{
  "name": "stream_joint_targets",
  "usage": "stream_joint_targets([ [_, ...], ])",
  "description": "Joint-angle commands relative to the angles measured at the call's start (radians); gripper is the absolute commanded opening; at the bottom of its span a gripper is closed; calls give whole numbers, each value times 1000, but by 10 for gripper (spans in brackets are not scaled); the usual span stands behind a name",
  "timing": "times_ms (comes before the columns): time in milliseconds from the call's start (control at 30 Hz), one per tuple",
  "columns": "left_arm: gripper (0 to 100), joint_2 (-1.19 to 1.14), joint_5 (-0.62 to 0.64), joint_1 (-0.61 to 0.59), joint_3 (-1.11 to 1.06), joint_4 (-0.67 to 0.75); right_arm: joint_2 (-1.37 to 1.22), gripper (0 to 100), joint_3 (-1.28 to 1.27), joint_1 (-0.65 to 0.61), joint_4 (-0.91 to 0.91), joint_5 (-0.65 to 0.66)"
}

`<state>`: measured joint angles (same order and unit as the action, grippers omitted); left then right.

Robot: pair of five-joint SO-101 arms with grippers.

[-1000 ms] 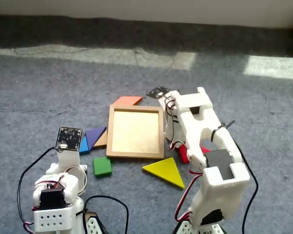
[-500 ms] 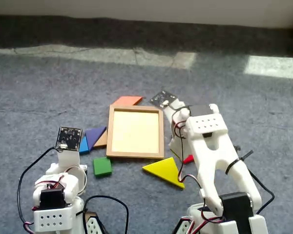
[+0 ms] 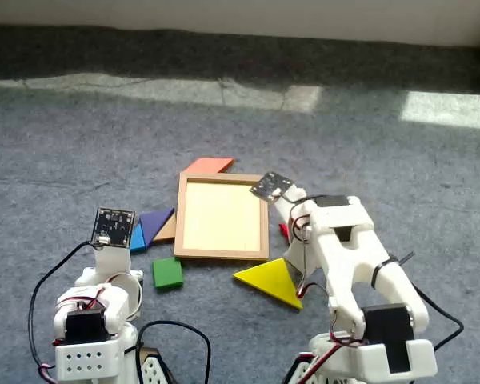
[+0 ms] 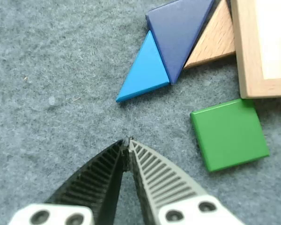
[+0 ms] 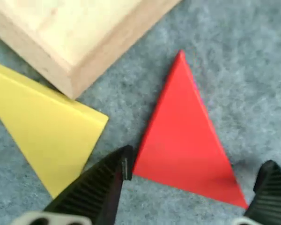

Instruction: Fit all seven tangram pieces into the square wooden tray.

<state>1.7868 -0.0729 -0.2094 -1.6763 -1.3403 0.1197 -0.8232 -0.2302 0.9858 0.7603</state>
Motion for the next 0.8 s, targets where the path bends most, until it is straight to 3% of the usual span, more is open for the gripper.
stream_joint_targets([
  [0,7,35,3,-13,-19,-5,-127,389,71,39,-10,18],
  [200,7,35,3,-13,-19,-5,-197,384,223,39,74,23],
  [500,7,35,3,-13,-19,-5,-196,133,231,39,74,23],
  [633,7,35,3,-13,-19,-5,-194,91,231,39,79,14],
  [767,7,35,3,-13,-19,-5,-193,88,251,38,73,-83],
])
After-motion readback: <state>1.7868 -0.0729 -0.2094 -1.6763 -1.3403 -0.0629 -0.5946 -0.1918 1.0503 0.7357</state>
